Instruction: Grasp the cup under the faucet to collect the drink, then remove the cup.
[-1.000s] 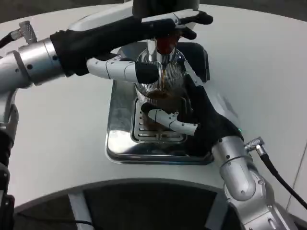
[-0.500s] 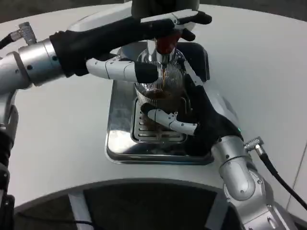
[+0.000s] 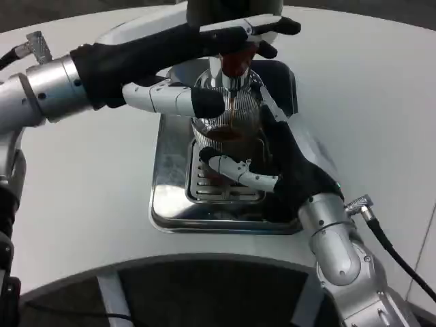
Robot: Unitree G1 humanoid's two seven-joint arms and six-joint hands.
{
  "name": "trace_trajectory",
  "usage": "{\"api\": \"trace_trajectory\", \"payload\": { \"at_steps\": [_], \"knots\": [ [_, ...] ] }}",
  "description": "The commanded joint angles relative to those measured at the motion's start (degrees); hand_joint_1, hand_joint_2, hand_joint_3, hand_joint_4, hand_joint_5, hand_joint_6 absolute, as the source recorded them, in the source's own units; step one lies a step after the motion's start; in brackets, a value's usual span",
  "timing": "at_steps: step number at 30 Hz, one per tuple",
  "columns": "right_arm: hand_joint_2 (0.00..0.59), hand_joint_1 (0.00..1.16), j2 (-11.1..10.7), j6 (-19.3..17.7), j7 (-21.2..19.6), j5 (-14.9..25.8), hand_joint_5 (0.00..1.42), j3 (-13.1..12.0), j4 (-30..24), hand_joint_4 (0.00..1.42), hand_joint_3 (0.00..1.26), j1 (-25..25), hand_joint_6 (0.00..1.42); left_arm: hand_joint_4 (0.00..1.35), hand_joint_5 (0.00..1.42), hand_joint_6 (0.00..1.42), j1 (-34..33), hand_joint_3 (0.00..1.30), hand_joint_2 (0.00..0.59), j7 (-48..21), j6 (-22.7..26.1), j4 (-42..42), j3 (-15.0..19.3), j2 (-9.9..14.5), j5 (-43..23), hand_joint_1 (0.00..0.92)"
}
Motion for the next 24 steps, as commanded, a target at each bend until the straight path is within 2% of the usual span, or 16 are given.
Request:
{"api": "trace_trajectory", "payload": {
  "at_steps": [1, 8, 24],
  "knots": [
    [0.193, 0.57, 0.51, -0.3, -1.0, 0.02, 0.0, 0.22, -0.64, 0.0, 0.0, 0.65, 0.0, 0.03, 0.15, 0.04, 1.73, 0.1, 0.051, -1.1, 0.63, 0.5, -0.68, 0.1, 1.16, 0.0],
    [0.199, 0.6, 0.84, -0.29, -1.33, -0.22, 0.0, 0.45, -0.86, 0.0, 0.0, 0.85, 0.0, 0.03, 0.15, 0.05, 1.63, 0.1, 0.052, -2.82, 5.96, 0.14, 0.63, -0.19, -1.96, 0.0],
    [0.202, 0.6, 1.09, -0.08, -1.74, -0.53, 0.0, 0.55, -1.66, 0.0, 0.0, 0.99, 0.0, 0.04, 0.17, 0.09, 1.84, 0.1, 0.054, -6.16, 19.69, -5.73, 6.45, -0.99, -8.62, 0.0]
  ]
}}
